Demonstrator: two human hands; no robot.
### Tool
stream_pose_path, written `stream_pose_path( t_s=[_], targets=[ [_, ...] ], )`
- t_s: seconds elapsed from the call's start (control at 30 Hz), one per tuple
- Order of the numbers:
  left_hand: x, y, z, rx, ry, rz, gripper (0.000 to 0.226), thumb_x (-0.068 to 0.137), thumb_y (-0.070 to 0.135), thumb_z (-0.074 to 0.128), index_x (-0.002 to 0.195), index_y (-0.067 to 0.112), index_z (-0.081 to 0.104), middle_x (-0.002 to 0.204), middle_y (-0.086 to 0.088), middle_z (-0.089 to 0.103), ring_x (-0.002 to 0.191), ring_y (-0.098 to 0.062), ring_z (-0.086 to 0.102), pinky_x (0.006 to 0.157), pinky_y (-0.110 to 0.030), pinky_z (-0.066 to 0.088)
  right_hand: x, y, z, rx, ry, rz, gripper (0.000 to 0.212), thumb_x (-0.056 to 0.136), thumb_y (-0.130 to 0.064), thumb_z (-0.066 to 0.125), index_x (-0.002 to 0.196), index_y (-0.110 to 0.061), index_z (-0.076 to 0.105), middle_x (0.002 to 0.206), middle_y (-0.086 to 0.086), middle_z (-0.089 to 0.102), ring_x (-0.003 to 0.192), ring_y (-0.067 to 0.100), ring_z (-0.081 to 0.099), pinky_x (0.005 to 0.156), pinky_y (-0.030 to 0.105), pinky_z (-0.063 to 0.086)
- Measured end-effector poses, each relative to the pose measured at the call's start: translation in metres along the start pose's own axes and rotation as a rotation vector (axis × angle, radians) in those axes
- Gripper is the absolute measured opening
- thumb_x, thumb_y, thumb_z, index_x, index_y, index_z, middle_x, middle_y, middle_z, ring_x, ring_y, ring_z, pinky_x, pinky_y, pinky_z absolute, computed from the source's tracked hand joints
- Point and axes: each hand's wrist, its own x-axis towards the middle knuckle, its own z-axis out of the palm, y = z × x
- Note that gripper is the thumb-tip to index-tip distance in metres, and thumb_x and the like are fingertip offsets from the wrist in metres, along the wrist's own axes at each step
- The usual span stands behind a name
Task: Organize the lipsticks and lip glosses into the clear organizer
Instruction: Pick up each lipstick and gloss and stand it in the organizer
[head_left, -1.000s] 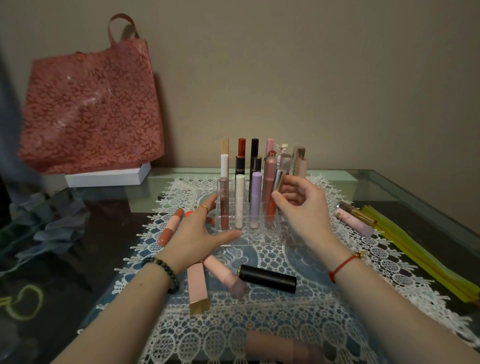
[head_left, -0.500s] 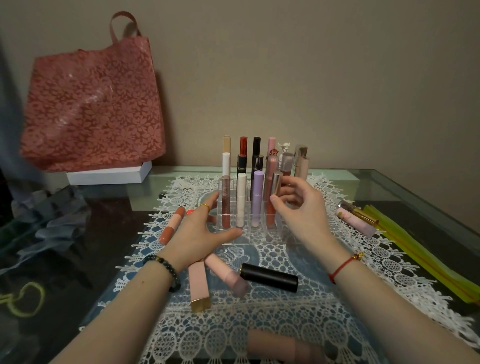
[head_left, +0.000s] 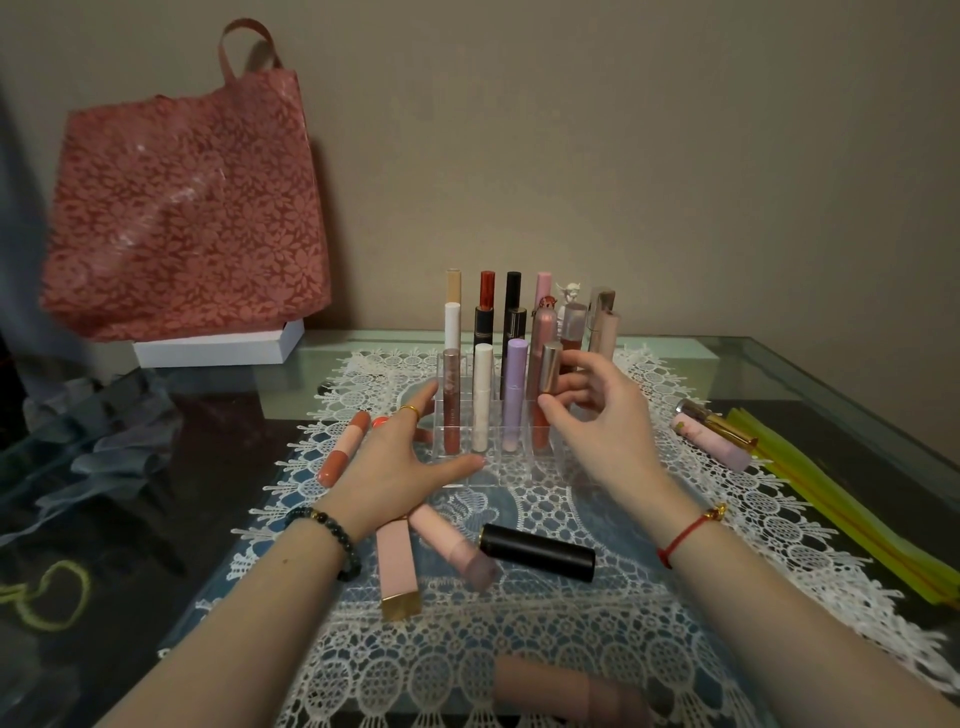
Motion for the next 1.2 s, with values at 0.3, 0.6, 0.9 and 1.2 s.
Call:
stream_pose_path(
  t_s=[0.3, 0.6, 0.9, 1.2],
  targets=[
    [-0.001, 0.002, -0.001, 0.001, -0.015, -0.001, 0.094, 0.062, 0.055, 0.07, 0.14, 0.036, 0.02, 0.121, 0.02, 0.043, 0.093, 0.016, 0.039, 0.078, -0.005, 0.03, -0.002, -0.002, -0.002, 0.008, -0.01, -0.004, 0.042, 0.077, -0.009, 0.066, 0.113, -0.025, 0.051, 0.088, -0.01, 0.058, 0.08, -0.004, 0.056, 0.071, 0.006, 0.047],
    [-0.001, 0.011, -0.009, -0.165, 0.06, -0.028, 0.094, 0.059, 0.071, 0.048, 0.14, 0.028, 0.025, 0.139, 0.006, 0.041, 0.113, -0.007, 0.046, 0.085, -0.027, 0.045, -0.005, -0.004, -0.008, 0.049, 0.055, -0.017, 0.039, 0.079, -0.008, 0.064, 0.112, -0.025, 0.052, 0.087, -0.008, 0.06, 0.082, 0.0, 0.058, 0.073, 0.015, 0.051],
    [0.006, -0.017, -0.052, -0.034, 0.4, -0.065, 0.047, 0.088, 0.029, 0.054, 0.133, 0.019, 0.042, 0.125, -0.001, 0.056, 0.111, -0.007, 0.048, 0.096, -0.024, 0.035, -0.011, -0.016, -0.016, 0.049, 0.062, -0.127, 0.035, 0.08, -0.004, 0.061, 0.104, -0.028, 0.052, 0.082, -0.009, 0.058, 0.072, 0.001, 0.055, 0.068, 0.017, 0.051],
    [-0.002, -0.037, -0.059, 0.358, 0.151, -0.287, 0.052, 0.078, 0.058, 0.054, 0.119, 0.027, 0.053, 0.103, 0.007, 0.065, 0.095, -0.015, 0.06, 0.096, -0.037, 0.043, -0.015, -0.019, -0.012, -0.01, 0.01, -0.211, 0.036, 0.08, -0.004, 0.061, 0.105, -0.028, 0.053, 0.08, -0.011, 0.058, 0.069, -0.003, 0.054, 0.065, 0.007, 0.046]
  ],
)
